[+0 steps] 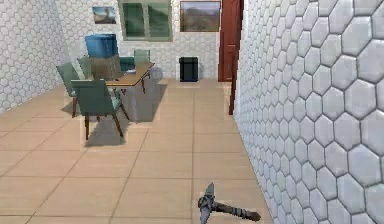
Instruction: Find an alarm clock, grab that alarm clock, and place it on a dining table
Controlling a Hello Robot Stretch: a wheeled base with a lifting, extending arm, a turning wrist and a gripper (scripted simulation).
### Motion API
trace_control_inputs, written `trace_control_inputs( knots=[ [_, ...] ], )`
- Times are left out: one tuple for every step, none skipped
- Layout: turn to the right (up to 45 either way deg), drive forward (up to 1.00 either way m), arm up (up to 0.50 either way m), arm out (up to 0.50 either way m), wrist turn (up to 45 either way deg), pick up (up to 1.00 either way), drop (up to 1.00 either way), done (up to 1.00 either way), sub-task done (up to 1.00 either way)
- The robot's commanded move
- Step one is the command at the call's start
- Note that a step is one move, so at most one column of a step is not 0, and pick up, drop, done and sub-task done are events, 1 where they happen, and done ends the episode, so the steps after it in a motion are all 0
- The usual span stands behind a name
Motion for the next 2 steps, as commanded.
trace_control_inputs(
  knots=[
    [-42.0, 0.00, 0.00, 0.00, 0.0, 0.00, 0.00, 0.00, 0.00],
    [0.0, 0.20, 0.00, 0.00, 0.0, 0.00, 0.00, 0.00, 0.00]
  ],
)
